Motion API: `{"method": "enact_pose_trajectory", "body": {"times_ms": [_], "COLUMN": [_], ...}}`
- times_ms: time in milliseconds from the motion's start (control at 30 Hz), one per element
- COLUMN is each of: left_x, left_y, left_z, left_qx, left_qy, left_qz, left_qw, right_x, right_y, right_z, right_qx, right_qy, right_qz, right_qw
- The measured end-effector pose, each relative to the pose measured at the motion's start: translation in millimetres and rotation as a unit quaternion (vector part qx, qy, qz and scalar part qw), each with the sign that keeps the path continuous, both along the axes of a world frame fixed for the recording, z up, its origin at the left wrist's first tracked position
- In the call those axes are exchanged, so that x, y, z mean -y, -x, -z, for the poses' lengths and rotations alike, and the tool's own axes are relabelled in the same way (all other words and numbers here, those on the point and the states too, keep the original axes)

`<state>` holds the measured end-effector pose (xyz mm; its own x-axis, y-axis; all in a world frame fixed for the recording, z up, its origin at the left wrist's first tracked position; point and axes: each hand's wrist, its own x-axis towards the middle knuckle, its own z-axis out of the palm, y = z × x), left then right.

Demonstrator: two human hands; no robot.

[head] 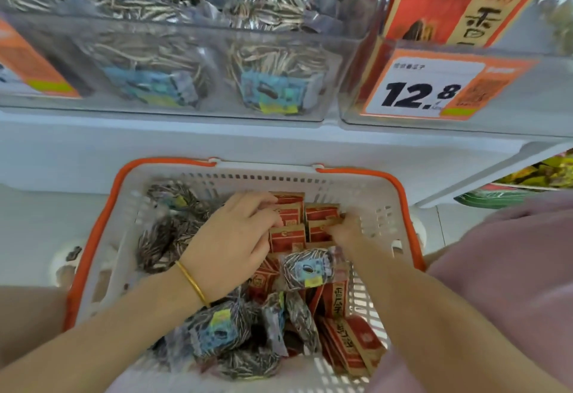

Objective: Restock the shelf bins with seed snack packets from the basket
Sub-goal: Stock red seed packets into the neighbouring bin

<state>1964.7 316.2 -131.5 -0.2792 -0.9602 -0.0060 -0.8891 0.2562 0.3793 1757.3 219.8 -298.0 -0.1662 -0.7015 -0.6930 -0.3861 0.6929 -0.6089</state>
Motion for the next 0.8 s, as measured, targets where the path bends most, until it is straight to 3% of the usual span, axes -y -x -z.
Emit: {"method": "enact_pose_trajectory", "body": {"times_ms": [167,267,400,500,667,801], "left_x": [0,2,6,10,14,11], "left_y": [0,2,7,12,19,31], "left_z": [6,7,5,0,-10,-24], "left_qx": [-0.027,-0.024,-0.060,-0.094,-0.199,-0.326], "left_qy": [-0.005,-0.011,-0.026,-0.070,-0.155,-0.238], "left_qz": [-0.004,0.003,-0.019,-0.054,-0.097,-0.033], "left_qw": [1.000,1.000,0.998,0.992,0.963,0.914], "right_x": [-8,-18,-28,-31,-42,-62], "right_y": [0,5,7,10,25,26], "right_z": [-3,-21,-63,-104,-179,-222], "right_qx": [-0.036,-0.110,-0.166,-0.178,-0.096,0.098], "right_qy": [0.023,0.061,0.142,0.258,0.406,0.350], "right_qz": [-0.018,-0.093,-0.247,-0.275,-0.215,-0.105], "right_qw": [0.999,0.988,0.944,0.909,0.883,0.926]}}
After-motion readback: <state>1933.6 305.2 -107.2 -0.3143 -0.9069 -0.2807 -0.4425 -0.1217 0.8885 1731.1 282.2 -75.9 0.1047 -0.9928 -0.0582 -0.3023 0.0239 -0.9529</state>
